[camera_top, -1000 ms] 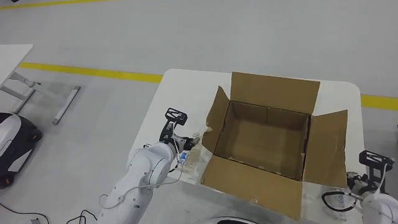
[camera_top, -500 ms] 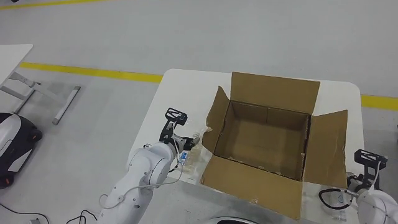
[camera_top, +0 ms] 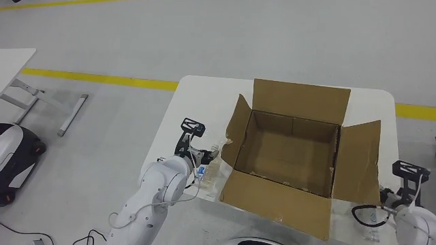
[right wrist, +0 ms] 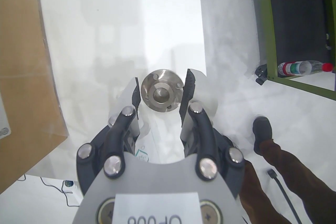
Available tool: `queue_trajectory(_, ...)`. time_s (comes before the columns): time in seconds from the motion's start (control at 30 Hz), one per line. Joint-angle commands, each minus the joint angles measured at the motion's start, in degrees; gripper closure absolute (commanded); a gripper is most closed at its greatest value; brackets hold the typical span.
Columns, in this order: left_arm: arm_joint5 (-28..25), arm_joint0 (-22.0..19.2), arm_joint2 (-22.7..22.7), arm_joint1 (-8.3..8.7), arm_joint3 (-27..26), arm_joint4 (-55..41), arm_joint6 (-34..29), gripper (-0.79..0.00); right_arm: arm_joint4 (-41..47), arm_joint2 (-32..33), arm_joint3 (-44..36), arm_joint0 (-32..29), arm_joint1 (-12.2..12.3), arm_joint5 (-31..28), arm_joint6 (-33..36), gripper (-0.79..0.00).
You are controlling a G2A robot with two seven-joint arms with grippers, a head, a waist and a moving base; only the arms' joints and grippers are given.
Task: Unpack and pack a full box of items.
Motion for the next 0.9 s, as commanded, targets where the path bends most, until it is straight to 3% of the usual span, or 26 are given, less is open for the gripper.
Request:
queue_trajectory(0.0,0.0,0.0,0.0,0.0,0.0,0.0,0.0,-0.785,2.5,1.1,-4.6,-0.6,0.0,0.2,-1.8,-0.314)
queue_trajectory(0.03,0.0,0.0,0.0,0.0,0.0,0.0,0.0,-0.785,3.8,1.7,-7.1,-1.1,0.0,0.1,-3.2,-0.126)
queue_trajectory(0.07,0.0,0.0,0.0,0.0,0.0,0.0,0.0,-0.785,5.1,2.4,-9.6,-1.7,0.1,-0.3,-5.2,0.0)
queue_trajectory(0.27,0.0,0.0,0.0,0.0,0.0,0.0,0.0,-0.785,8.8,4.9,-18.5,-6.3,0.4,-7.2,-21.2,0.0)
queue_trajectory(0.37,0.0,0.0,0.0,0.0,0.0,0.0,0.0,-0.785,5.0,5.8,-19.4,-7.7,0.7,-9.0,-27.1,0.0)
queue_trajectory(0.73,0.0,0.0,0.0,0.0,0.0,0.0,0.0,-0.785,4.0,5.7,-19.3,-8.0,0.7,-8.5,-27.8,0.0)
queue_trajectory(0.87,0.0,0.0,0.0,0.0,0.0,0.0,0.0,-0.785,4.7,4.4,-18.9,-9.2,0.7,-9.6,-35.4,0.0)
